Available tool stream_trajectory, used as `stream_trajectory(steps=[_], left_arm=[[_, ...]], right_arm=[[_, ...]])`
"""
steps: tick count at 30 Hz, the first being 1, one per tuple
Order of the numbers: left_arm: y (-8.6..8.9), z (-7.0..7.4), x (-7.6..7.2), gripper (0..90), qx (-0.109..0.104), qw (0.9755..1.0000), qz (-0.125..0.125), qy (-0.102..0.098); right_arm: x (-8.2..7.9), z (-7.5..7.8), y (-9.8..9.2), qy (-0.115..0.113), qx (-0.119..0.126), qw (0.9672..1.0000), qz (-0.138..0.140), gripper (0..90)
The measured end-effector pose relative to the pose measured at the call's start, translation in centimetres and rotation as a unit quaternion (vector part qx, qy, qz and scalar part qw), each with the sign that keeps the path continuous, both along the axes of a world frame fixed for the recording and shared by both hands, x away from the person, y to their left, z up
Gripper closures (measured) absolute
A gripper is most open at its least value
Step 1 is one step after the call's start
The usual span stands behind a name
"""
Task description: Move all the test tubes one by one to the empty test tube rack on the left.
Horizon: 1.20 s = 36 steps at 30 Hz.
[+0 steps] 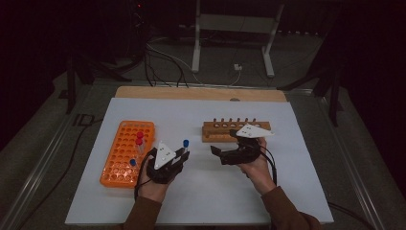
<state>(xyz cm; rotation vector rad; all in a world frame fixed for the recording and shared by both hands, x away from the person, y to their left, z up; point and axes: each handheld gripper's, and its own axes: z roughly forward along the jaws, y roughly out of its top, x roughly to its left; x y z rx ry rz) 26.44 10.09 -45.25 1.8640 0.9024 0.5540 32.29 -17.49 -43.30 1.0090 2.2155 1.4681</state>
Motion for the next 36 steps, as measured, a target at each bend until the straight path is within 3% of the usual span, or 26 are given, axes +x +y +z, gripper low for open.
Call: stream_trajectory(steps=[8,17,27,36], left_arm=[[2.9,0.2,-1.3,76.5,-0.005,0.9999,-0.007,0.005],[6.1,0.4,-3.3,76.5,-0.006,0.9997,-0.021,-0.005],[9.0,0.2,-5.1,76.4,-0.01,0.9998,-0.016,-0.01],[11.5,-0.1,-6.3,76.3,-0.019,0.9997,-0.007,-0.014]], right_arm=[[-0.2,-0.3,-2.4,-0.003,-0.002,0.9997,-0.023,1.8],[-0.6,-0.9,-5.0,0.002,-0.005,0.9987,-0.052,1.7],[-1.1,-1.5,-7.3,-0.002,-0.004,0.9971,-0.076,0.5],[-1.5,-1.9,-8.3,0.003,0.001,0.9964,-0.085,0.2]])
